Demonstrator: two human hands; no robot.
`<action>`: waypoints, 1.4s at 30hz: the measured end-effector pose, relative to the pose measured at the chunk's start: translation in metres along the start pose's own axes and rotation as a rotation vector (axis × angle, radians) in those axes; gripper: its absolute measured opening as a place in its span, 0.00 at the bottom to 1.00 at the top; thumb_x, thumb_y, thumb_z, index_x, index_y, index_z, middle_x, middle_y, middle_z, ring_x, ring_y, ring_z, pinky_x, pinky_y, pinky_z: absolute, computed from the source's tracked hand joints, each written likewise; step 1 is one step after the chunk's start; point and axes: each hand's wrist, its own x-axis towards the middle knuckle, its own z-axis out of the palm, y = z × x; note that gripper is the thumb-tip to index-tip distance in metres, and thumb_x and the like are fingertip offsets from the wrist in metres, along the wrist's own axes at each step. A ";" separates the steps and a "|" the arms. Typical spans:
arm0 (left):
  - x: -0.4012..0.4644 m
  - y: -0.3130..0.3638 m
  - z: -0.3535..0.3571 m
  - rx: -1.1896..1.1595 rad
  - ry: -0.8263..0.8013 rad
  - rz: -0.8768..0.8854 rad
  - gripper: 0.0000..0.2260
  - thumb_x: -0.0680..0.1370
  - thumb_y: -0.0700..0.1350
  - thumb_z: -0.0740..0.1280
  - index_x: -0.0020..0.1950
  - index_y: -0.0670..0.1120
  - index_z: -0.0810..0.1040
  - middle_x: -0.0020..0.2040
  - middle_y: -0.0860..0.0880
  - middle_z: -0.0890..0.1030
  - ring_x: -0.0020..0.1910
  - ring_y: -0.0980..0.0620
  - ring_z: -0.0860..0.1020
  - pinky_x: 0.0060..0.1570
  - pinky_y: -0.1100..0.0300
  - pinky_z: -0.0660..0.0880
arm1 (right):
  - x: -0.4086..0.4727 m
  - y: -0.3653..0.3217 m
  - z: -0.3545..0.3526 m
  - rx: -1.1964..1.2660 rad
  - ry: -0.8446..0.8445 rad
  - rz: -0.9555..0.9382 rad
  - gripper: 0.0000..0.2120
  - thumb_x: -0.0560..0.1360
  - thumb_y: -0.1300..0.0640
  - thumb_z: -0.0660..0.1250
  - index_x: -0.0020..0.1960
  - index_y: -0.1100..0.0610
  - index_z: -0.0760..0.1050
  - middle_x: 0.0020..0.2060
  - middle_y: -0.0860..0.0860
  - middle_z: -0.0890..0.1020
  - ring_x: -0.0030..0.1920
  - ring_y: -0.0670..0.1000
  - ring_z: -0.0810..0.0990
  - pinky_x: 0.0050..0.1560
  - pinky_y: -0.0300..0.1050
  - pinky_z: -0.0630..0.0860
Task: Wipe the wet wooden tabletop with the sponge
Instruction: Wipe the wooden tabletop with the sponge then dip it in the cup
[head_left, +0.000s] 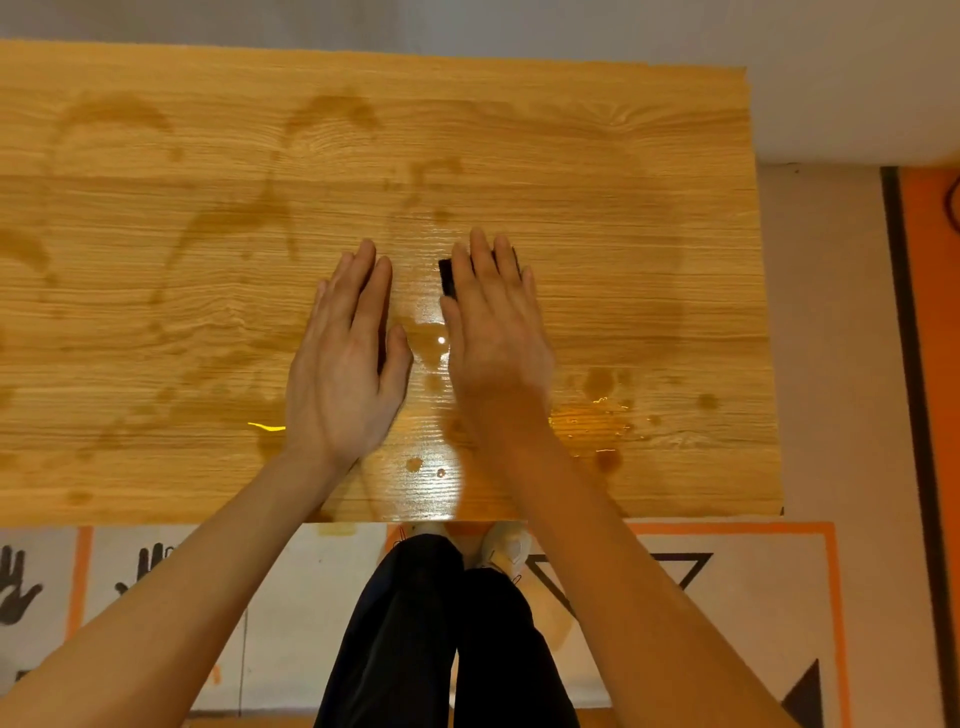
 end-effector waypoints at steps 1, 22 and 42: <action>0.000 0.000 0.000 -0.001 0.001 -0.001 0.23 0.85 0.43 0.57 0.80 0.39 0.61 0.82 0.44 0.59 0.82 0.47 0.54 0.81 0.52 0.50 | -0.018 0.001 0.001 -0.036 0.024 -0.026 0.23 0.83 0.53 0.53 0.76 0.57 0.58 0.77 0.53 0.59 0.78 0.53 0.54 0.78 0.49 0.49; 0.000 0.001 -0.001 -0.003 0.023 0.012 0.23 0.85 0.44 0.57 0.80 0.39 0.62 0.81 0.44 0.59 0.81 0.47 0.55 0.81 0.53 0.50 | -0.115 0.067 -0.035 0.045 -0.063 -0.182 0.25 0.74 0.67 0.65 0.70 0.58 0.69 0.71 0.55 0.69 0.73 0.59 0.65 0.75 0.55 0.59; -0.001 -0.002 0.002 0.020 0.019 0.005 0.26 0.84 0.51 0.54 0.81 0.42 0.60 0.82 0.48 0.58 0.82 0.51 0.53 0.81 0.55 0.49 | -0.020 0.121 -0.056 0.029 0.067 0.095 0.21 0.84 0.57 0.53 0.76 0.58 0.60 0.76 0.53 0.61 0.77 0.53 0.55 0.78 0.50 0.51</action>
